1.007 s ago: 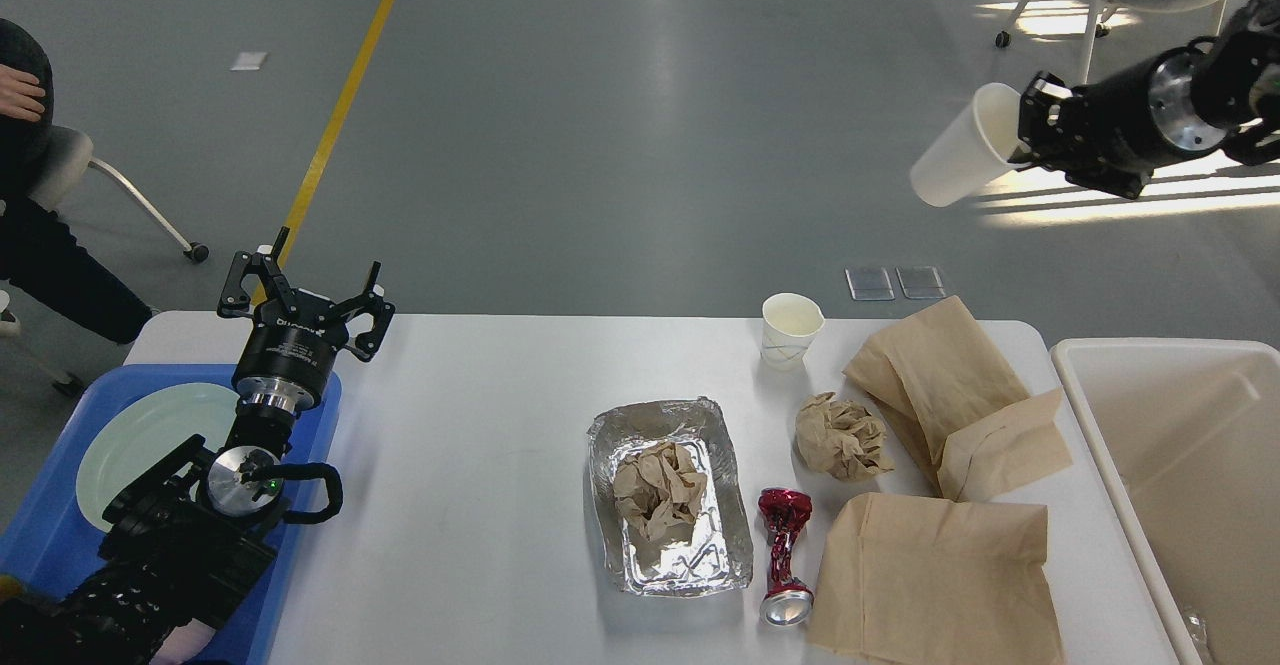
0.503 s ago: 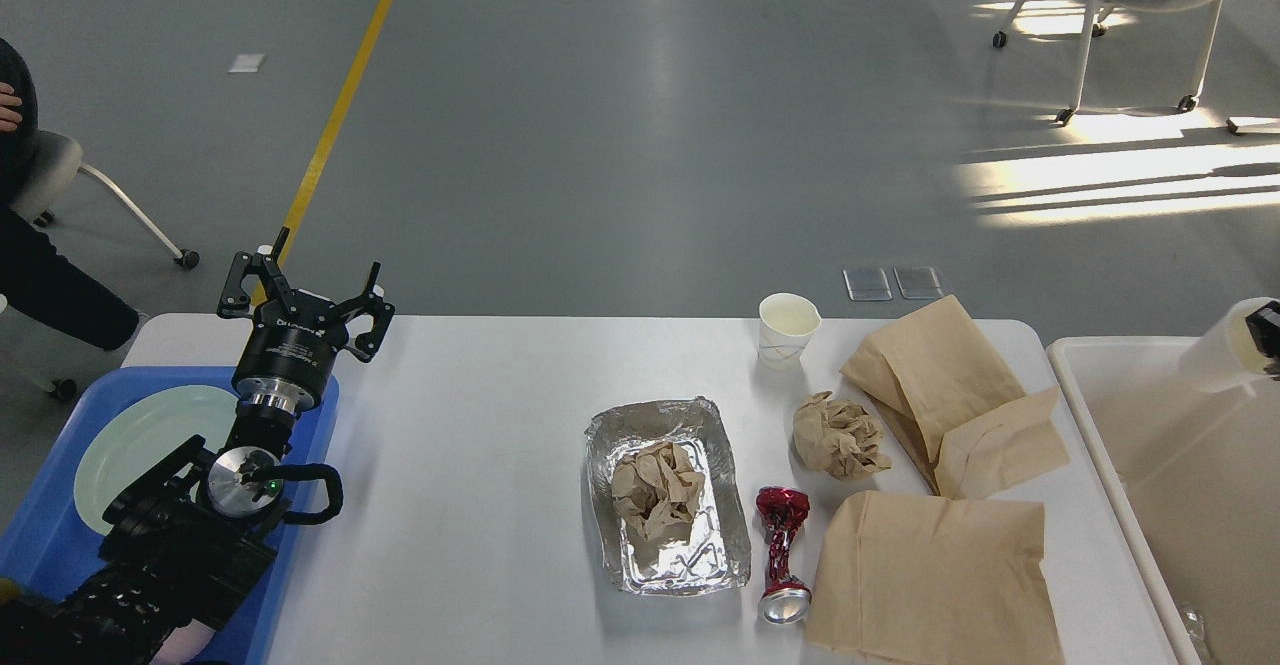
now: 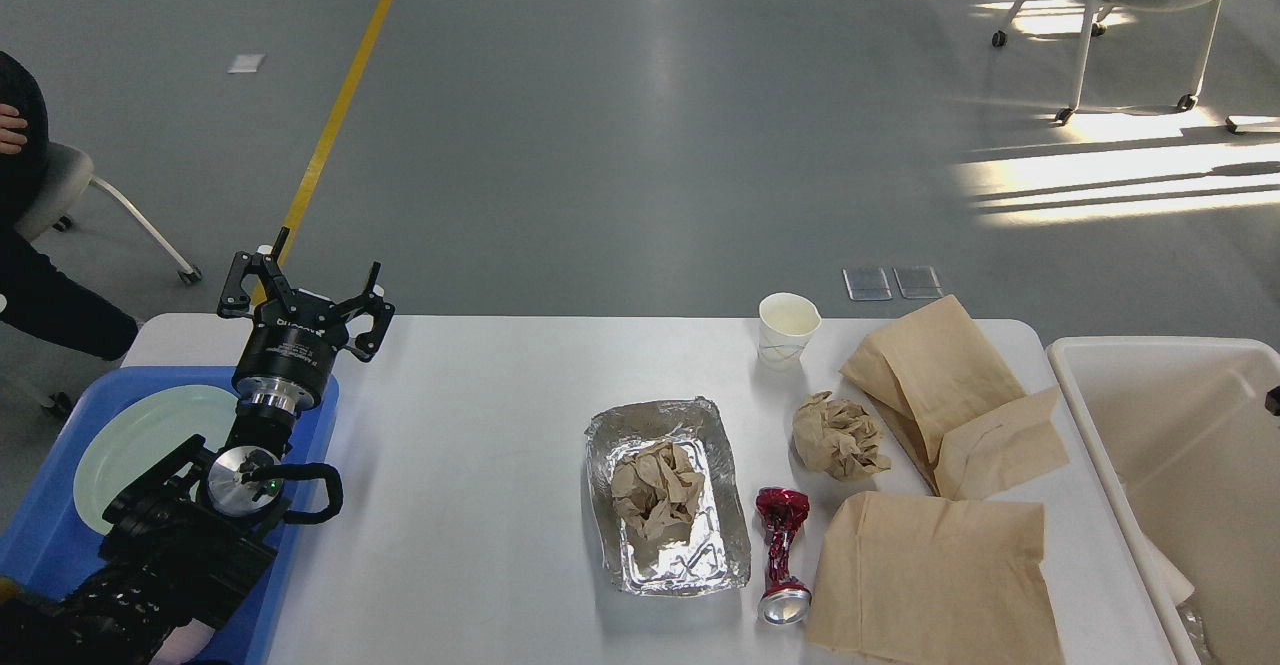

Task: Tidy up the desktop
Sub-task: 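Release the paper cup into the white bin with the right gripper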

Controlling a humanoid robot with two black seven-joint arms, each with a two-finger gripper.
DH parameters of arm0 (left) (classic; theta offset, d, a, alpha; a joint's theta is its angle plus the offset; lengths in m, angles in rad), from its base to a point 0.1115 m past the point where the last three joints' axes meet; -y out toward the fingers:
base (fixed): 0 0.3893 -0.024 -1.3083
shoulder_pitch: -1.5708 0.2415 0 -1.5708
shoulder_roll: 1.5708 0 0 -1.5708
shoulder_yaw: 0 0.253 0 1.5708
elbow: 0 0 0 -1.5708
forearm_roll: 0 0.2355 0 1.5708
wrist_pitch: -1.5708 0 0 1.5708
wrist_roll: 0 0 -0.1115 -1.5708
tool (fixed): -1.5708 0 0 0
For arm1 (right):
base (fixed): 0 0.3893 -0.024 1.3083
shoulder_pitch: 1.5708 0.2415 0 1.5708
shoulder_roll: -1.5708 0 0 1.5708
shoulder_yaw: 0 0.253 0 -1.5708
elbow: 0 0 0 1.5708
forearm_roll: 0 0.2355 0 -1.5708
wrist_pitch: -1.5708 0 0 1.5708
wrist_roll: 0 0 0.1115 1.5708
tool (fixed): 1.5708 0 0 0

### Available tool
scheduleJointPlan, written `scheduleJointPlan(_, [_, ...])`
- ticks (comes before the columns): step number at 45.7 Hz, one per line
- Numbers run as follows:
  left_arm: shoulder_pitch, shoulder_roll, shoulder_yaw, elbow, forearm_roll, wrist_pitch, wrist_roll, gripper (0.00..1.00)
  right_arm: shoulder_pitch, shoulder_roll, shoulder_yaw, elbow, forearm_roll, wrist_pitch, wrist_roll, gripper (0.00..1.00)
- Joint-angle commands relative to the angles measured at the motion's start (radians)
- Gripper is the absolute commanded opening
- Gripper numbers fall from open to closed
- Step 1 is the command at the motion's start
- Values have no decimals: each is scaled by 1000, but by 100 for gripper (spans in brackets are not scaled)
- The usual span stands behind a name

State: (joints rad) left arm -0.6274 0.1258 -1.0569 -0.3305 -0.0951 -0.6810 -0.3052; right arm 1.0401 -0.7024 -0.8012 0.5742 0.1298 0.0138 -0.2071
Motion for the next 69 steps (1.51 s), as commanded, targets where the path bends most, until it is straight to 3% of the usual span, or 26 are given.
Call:
scheduleJointPlan(1, [0, 0, 0, -1, 0, 0, 1, 96, 0, 1, 0, 3, 1, 0, -2, 100])
scheduleJointPlan(69, [0, 0, 0, 1, 0, 0, 0, 96, 75, 80, 20, -8, -2, 14, 0, 100])
